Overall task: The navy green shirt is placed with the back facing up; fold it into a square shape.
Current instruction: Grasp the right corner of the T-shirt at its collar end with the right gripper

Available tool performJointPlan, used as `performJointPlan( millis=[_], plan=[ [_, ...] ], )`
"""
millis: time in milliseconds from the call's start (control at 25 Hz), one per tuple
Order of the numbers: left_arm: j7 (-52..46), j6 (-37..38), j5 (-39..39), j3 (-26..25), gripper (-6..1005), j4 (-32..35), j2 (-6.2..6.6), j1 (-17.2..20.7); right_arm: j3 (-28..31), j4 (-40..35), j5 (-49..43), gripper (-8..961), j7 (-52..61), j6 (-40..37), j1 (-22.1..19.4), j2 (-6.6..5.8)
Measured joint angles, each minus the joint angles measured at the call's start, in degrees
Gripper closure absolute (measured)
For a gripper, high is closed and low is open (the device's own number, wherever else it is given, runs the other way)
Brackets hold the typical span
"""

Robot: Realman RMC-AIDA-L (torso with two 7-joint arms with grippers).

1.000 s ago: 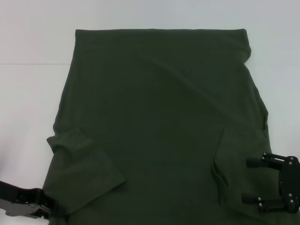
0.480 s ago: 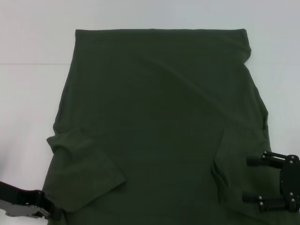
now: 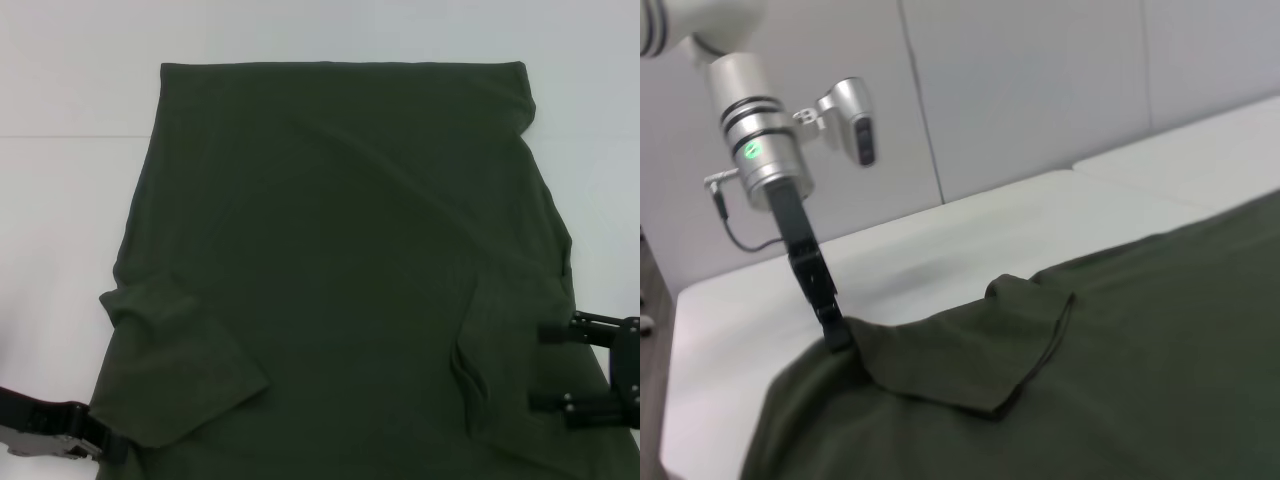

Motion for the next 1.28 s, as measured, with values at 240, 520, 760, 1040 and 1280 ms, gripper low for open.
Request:
performJointPlan(
  millis=[240, 520, 760, 1040, 1280],
  plan=[
    [2.5, 0.6, -0.2, -0.4, 922, 1.3, 0.02, 0.2, -0.5, -11.8, -1.4, 8, 27.7, -5.9, 0.4, -1.22],
    [4.3, 1.0, -2.2, -1.1, 935, 1.2, 0.97, 0.7, -0.1, -19.1, -15.8, 8, 57.6, -10.7, 2.9, -4.49],
    [5.4, 1.6, -2.5, -1.2, 946, 1.0, 1.27, 1.0, -0.5, -18.4, -27.2, 8, 64.8, -11.1, 4.7, -5.07],
    [5.3, 1.7, -2.5, -1.0, 946, 1.1, 1.28, 1.1, -1.4, -16.5, -30.3, 9, 65.2, -11.1, 5.1, -4.85],
    [5.1, 1.6, -2.5, -1.2, 945, 1.1, 1.21, 1.0, -3.5, -14.7, -30.4, 9, 63.7, -10.7, 5.2, -4.42]
  ],
)
